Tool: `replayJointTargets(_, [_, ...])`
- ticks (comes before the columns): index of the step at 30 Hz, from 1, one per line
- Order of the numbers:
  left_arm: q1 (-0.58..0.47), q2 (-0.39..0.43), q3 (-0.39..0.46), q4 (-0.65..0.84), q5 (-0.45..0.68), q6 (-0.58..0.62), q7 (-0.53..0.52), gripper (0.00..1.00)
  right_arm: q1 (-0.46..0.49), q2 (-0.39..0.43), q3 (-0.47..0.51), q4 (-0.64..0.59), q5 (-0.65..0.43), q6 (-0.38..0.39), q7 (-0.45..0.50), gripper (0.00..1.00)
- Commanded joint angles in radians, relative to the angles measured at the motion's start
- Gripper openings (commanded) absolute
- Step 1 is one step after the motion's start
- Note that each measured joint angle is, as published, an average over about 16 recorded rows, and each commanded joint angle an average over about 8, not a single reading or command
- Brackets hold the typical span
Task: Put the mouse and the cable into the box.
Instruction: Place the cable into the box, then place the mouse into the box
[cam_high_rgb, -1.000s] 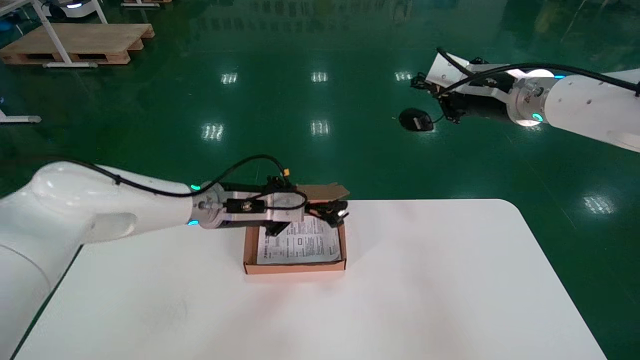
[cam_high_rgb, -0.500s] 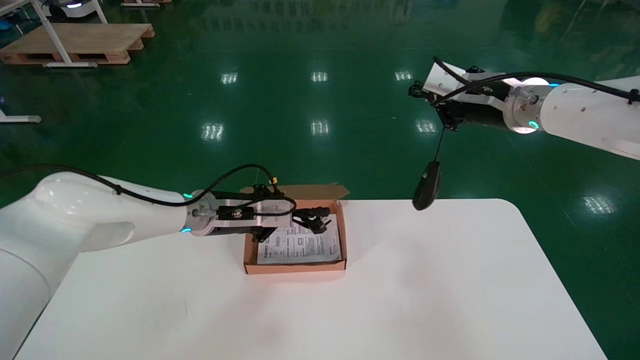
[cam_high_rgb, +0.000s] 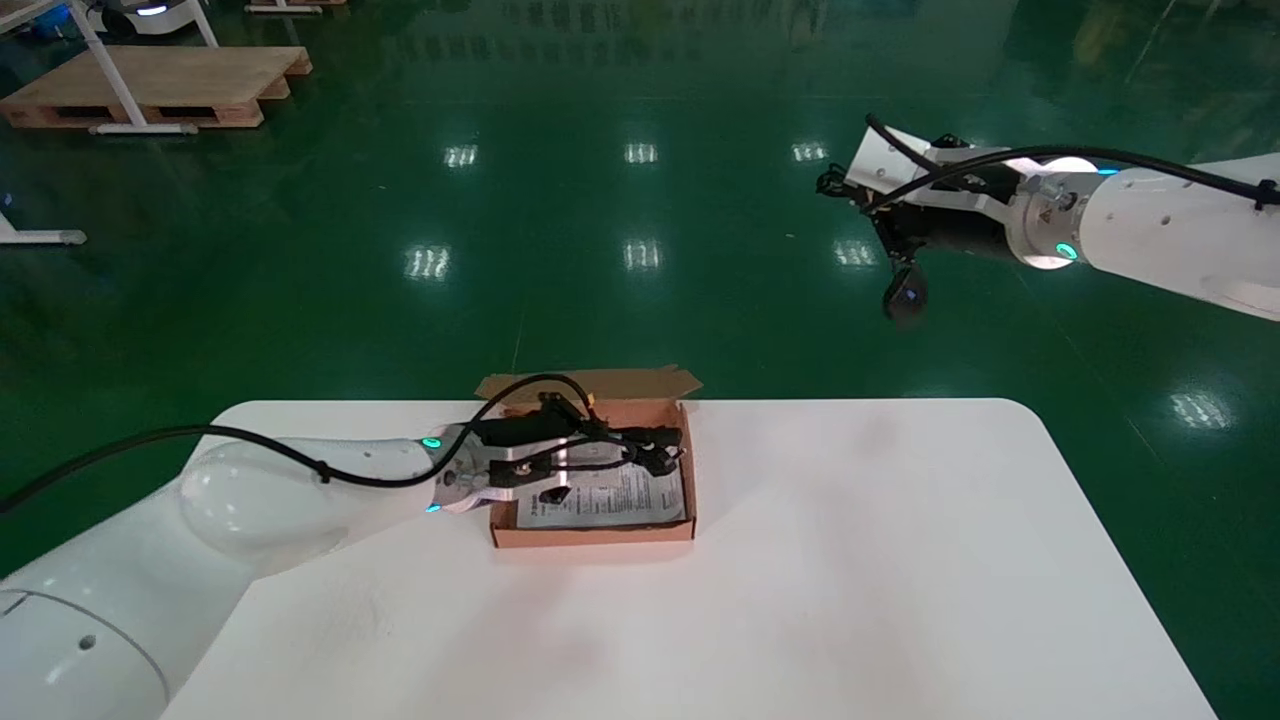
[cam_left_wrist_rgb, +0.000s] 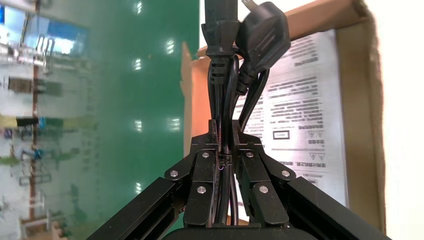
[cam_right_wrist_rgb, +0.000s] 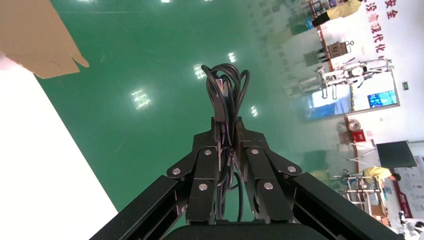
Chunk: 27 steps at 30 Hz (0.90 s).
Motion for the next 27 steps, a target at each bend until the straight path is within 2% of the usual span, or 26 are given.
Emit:
replayJointTargets(1, [0.005,0.001,0.044,-0.013,-0.005,-0.014,-0.019,0.77,0.000,0.000,0.000,0.000,0.000,0.000,0.000,0.00])
replayJointTargets(3, [0.006,0.001,0.059,-0.018,-0.005,-0.023,-0.019,1.00,0.000,0.001,0.001,0.001,0.001,-0.001,0.000,0.00])
replayJointTargets(19, [0.008,-0.034,0.062,-0.062,-0.013,-0.016,-0.031,1.00,-0.012,0.001,-0.011,0.006,-0.011,-0.010,-0.015,0.00])
replayJointTargets(23, [-0.016,-0.077,0.058,-0.085,-0.010,-0.046,-0.054,1.00,-0.032,0.004,-0.024,0.024,-0.025,-0.019,-0.029,0.00])
replayJointTargets(27, [-0.050,-0.162,0.037,-0.117,-0.008,-0.081,-0.094,1.00,-0.064,-0.001,-0.039,0.058,-0.039,-0.021,-0.039,0.00])
